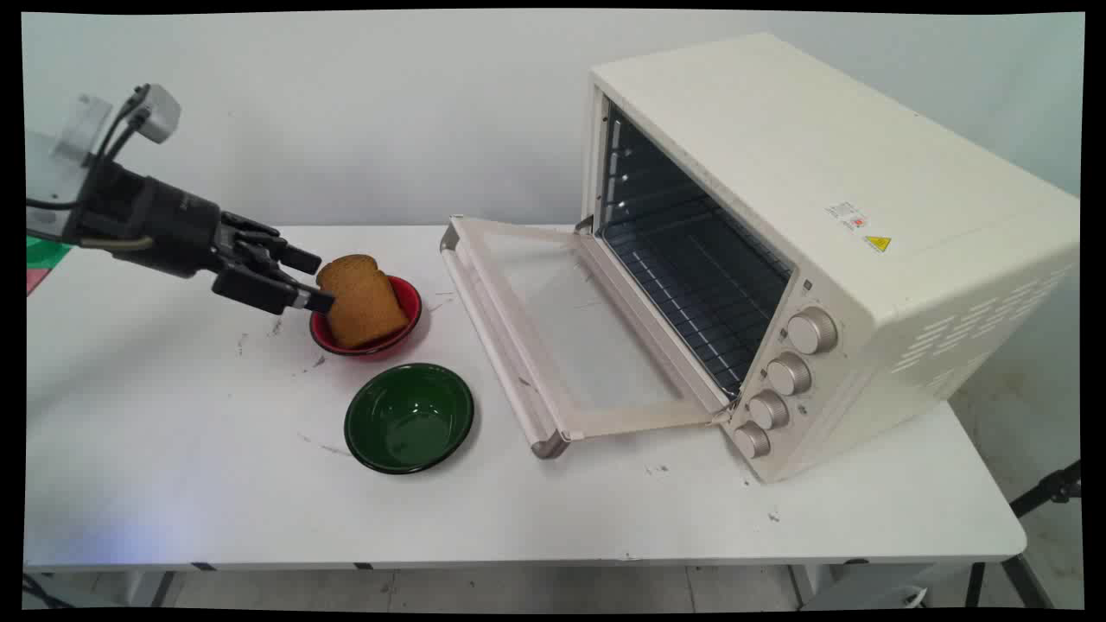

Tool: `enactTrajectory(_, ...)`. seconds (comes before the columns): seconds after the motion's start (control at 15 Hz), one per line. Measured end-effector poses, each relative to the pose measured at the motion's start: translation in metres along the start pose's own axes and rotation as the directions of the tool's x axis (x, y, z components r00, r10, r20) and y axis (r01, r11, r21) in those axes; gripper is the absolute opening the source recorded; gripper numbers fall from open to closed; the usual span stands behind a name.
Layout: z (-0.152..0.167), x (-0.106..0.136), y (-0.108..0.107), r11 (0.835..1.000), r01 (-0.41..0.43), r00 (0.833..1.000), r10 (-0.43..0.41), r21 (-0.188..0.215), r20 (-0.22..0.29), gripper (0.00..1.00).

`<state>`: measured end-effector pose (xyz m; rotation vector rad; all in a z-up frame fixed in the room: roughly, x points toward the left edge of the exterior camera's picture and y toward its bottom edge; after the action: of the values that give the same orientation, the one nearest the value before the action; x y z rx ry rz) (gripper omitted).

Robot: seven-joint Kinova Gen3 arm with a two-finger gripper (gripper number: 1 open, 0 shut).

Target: Close the oven

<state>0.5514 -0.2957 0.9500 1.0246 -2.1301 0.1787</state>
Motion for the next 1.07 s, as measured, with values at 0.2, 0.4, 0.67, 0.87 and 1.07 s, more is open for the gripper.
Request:
enactTrajectory(0.2,0.015,-0.006,0.001,1.000,0.028,1.000,-0.028,0.004,0.004,1.00)
enactTrajectory(0.4,0.035,-0.010,0.004,0.998,0.055,0.998,-0.055,0.012,0.006,1.00)
enactTrajectory(0.67,0.066,-0.010,0.011,0.997,0.075,0.997,-0.075,0.023,0.007,1.00)
enactTrajectory(0.87,0.091,-0.008,0.014,0.998,0.054,0.998,-0.055,0.036,0.008,1.00)
enactTrajectory(1.07,0.117,-0.006,0.015,0.999,0.016,1.000,-0.017,0.043,0.012,1.00)
